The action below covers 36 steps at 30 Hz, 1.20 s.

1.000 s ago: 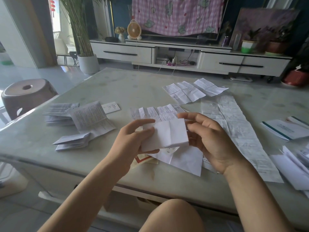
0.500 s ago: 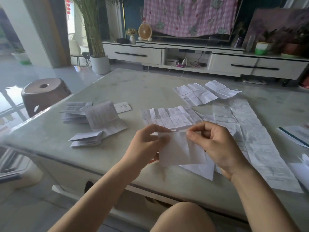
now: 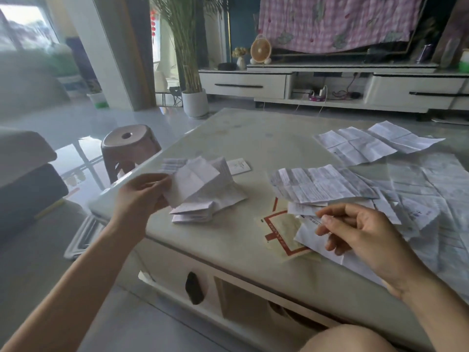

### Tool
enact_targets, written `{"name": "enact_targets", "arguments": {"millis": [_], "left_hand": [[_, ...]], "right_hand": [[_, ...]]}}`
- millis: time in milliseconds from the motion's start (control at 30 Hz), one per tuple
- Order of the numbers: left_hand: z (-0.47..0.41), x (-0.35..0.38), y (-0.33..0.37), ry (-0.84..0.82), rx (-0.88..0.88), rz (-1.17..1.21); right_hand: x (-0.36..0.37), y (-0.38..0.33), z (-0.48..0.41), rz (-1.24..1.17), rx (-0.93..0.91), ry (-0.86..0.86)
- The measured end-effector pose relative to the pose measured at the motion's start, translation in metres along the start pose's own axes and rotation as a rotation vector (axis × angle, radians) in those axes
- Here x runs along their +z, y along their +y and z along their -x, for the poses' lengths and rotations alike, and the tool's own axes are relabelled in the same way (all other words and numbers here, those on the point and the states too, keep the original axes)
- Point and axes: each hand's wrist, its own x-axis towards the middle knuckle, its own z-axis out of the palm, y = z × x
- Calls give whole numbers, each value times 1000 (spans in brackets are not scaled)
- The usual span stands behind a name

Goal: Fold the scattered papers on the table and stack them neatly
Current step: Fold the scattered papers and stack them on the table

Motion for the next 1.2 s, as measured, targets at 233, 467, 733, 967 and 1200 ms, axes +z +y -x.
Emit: {"name": "enact_targets", "arguments": {"millis": [233, 467, 733, 967, 1200], "left_hand": [[-26, 7, -49, 52, 99, -580], [-8, 16, -28, 215, 565, -739], [22, 62, -15, 77, 734, -570], [42, 98, -24, -119, 633, -462], [61, 121, -14, -398, -25, 117]], "right_hand": [[6, 7, -7, 24, 3, 16], [-7, 16, -25, 536, -252, 265], [19, 14, -45, 972, -339, -73], [33, 14, -48, 1038, -287, -221], [17, -19, -28, 353, -412, 58]]}}
